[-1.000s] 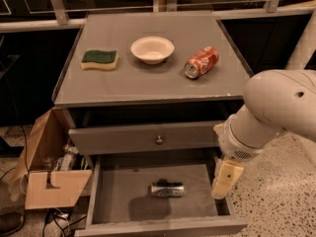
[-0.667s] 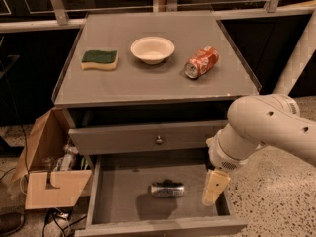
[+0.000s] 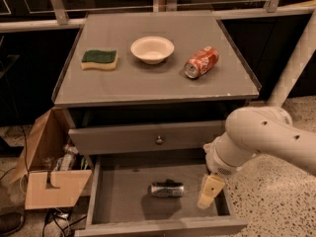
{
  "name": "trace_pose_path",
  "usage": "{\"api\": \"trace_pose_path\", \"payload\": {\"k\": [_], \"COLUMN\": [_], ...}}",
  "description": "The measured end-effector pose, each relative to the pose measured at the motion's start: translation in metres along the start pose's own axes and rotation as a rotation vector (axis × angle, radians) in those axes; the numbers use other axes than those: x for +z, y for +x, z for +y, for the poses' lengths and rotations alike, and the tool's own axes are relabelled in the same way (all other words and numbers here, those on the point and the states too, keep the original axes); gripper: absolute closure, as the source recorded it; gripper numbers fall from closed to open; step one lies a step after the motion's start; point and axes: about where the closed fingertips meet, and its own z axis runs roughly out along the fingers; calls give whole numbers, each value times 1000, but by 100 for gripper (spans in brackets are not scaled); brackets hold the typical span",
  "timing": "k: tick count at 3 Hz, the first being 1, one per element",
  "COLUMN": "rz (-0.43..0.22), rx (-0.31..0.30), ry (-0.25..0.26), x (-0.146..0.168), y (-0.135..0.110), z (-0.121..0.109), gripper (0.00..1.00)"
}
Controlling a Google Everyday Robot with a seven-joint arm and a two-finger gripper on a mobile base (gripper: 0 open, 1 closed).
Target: Pick redbull can from middle drawer and place on counter
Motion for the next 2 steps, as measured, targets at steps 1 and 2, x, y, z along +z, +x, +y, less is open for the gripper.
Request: {"api": "trace_pose_path", "payload": {"k": [1,2], "rz": [-41,-69], "rx": [-1,16], "ry": [-8,-35], "x": [36,62], "y": [3,3], "z": [-3,-3], "gripper": [0,0]}}
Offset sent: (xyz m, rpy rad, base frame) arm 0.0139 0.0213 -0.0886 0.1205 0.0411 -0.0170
